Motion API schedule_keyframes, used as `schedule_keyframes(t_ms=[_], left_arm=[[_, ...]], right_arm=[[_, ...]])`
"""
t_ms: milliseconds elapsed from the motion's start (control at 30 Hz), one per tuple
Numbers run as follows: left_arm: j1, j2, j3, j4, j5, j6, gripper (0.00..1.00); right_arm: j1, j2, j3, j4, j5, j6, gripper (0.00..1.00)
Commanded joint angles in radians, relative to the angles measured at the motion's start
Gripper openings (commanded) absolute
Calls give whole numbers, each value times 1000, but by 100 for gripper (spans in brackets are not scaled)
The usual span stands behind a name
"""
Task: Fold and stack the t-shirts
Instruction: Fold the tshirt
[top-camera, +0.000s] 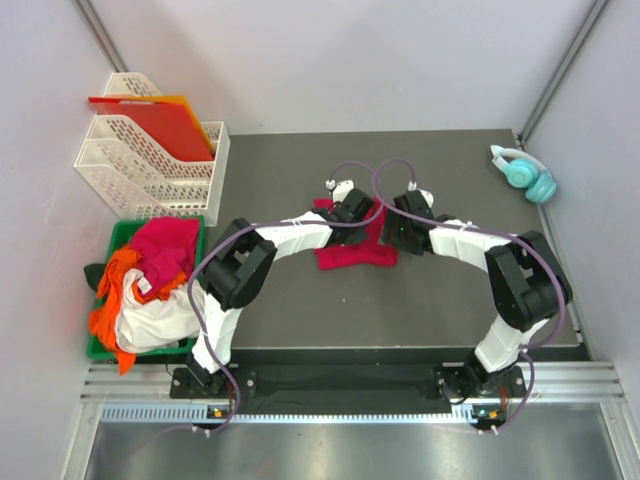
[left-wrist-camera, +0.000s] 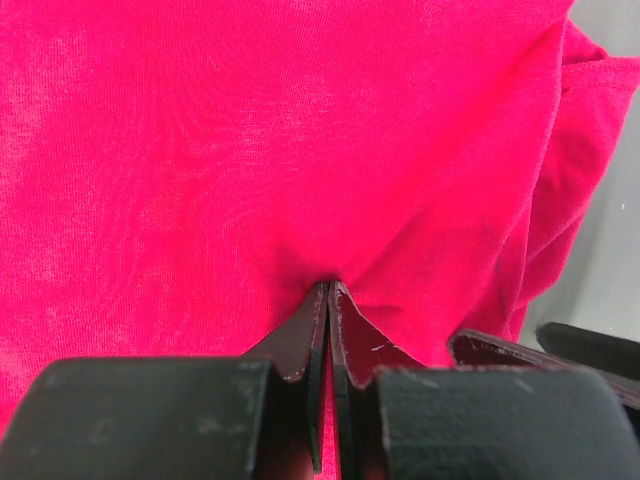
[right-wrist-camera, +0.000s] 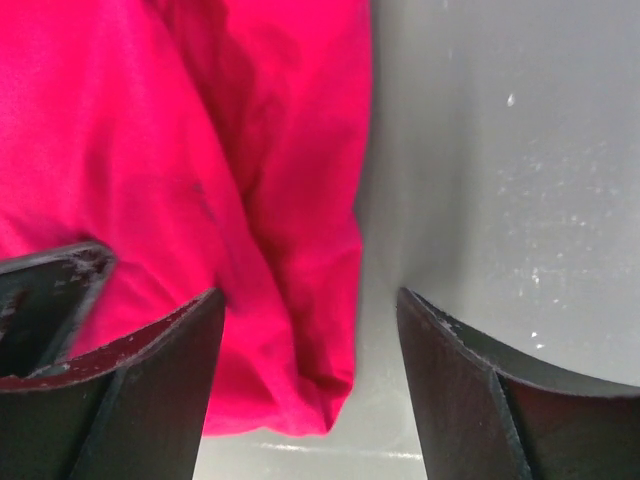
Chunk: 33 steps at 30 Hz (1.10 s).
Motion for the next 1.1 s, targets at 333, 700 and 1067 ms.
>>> schedule_keyframes(t_ms=[333,700,1067], left_arm=[[5,35,-22,-39,40,-15,4],[6,34,-22,-55,28,-19,3],[3,5,-34,-73,26,-16,1]], right_arm=[[-8,135,0,98,-84,9,61],[11,155,9,-3,10,-4,26],[24,98,-2,-87,120,-11,0]])
